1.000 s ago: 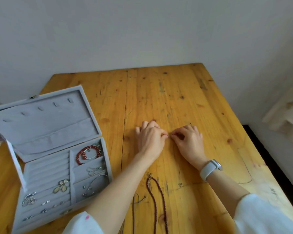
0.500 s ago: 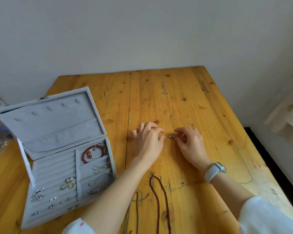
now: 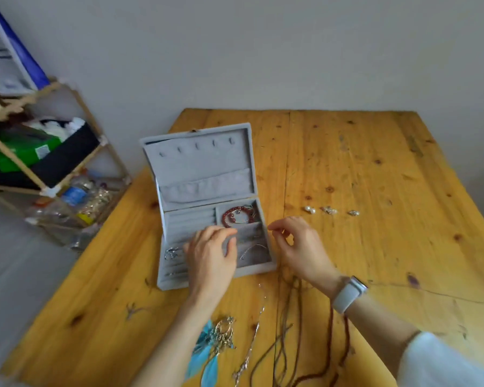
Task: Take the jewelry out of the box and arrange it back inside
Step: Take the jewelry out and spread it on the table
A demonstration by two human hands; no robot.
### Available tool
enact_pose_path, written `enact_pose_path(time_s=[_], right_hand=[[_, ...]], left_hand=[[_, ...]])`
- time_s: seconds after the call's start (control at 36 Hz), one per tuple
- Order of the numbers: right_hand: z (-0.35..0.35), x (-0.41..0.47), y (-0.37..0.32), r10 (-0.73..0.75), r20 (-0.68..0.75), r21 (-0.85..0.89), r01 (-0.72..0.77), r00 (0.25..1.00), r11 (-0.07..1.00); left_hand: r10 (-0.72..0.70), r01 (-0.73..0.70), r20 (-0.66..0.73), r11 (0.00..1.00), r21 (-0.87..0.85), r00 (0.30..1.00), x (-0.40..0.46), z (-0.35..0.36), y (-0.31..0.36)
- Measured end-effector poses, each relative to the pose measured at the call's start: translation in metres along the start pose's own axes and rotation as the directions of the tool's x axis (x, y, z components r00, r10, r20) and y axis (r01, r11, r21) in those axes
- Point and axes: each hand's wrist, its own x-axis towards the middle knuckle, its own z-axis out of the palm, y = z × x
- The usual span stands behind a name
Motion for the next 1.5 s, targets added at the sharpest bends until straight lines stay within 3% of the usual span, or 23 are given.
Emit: enact_pose_path(time_s=[0.11, 0.22, 0.33, 0.5, 0.64, 0.78, 0.89, 0.97, 1.14, 1.31, 1.44, 1.5], right_hand=[[0.033, 0.001, -0.028, -0.052, 0.084, 0.013, 0.051, 0.995, 0.999], [0.059, 0.005, -0.049, -0.078, 0.125, 0.000, 0.079, 0.989, 0.997], [0.083, 0.013, -0.066, -0.127, 0.175, -0.052, 0.138, 0.976, 0.989], [0.111, 0.030, -0.087, -0.112, 0.248, -0.229, 0.171, 0.962, 0.958], [0.125, 0.030, -0.086, -0.161, 0.263, -0.295, 0.239, 0.951, 0.925], [0.124, 0.036, -0.085, -0.187, 0.280, -0.306, 0.272, 0.942, 0.912], [0.121, 0.041, -0.090, -0.173, 0.342, -0.323, 0.288, 0.924, 0.902], [0.115, 0.040, -0.091, -0.194, 0.355, -0.321, 0.314, 0.915, 0.894], [0.076, 0.029, -0.081, -0.197, 0.194, -0.150, 0.227, 0.961, 0.962], [0.006, 0.017, -0.062, -0.077, 0.064, -0.087, 0.082, 0.995, 0.993], [-0.049, 0.005, -0.030, 0.026, -0.075, -0.219, -0.042, 0.997, 0.975], [-0.069, 0.000, -0.018, 0.081, -0.045, -0.292, -0.091, 0.996, 0.952]], left_hand=[[-0.165, 0.174, -0.100, 0.980, 0.095, 0.981, -0.015, -0.032, -0.048], [-0.286, 0.291, -0.059, 0.949, 0.121, 0.956, -0.018, -0.051, -0.076], [-0.260, 0.248, 0.037, 0.949, 0.194, 0.965, -0.012, -0.057, -0.088], [-0.199, 0.177, 0.061, 0.949, 0.262, 0.978, -0.003, -0.056, -0.091], [-0.190, 0.185, -0.003, 0.952, 0.245, 0.982, -0.003, -0.057, -0.091], [-0.266, 0.236, 0.087, 0.938, 0.254, 0.960, 0.003, -0.061, -0.084], [-0.355, 0.321, 0.195, 0.928, 0.188, 0.914, 0.013, -0.067, -0.083], [-0.366, 0.348, 0.202, 0.930, 0.123, 0.908, 0.013, -0.070, -0.086], [-0.312, 0.322, 0.086, 0.933, -0.162, 0.946, -0.003, -0.068, -0.081], [-0.312, 0.337, 0.130, 0.827, -0.451, 0.941, 0.000, -0.065, -0.041], [-0.170, 0.283, 0.250, 0.794, -0.537, 0.953, -0.004, -0.051, 0.007], [-0.075, 0.240, 0.313, 0.811, -0.534, 0.947, -0.009, -0.043, 0.025]])
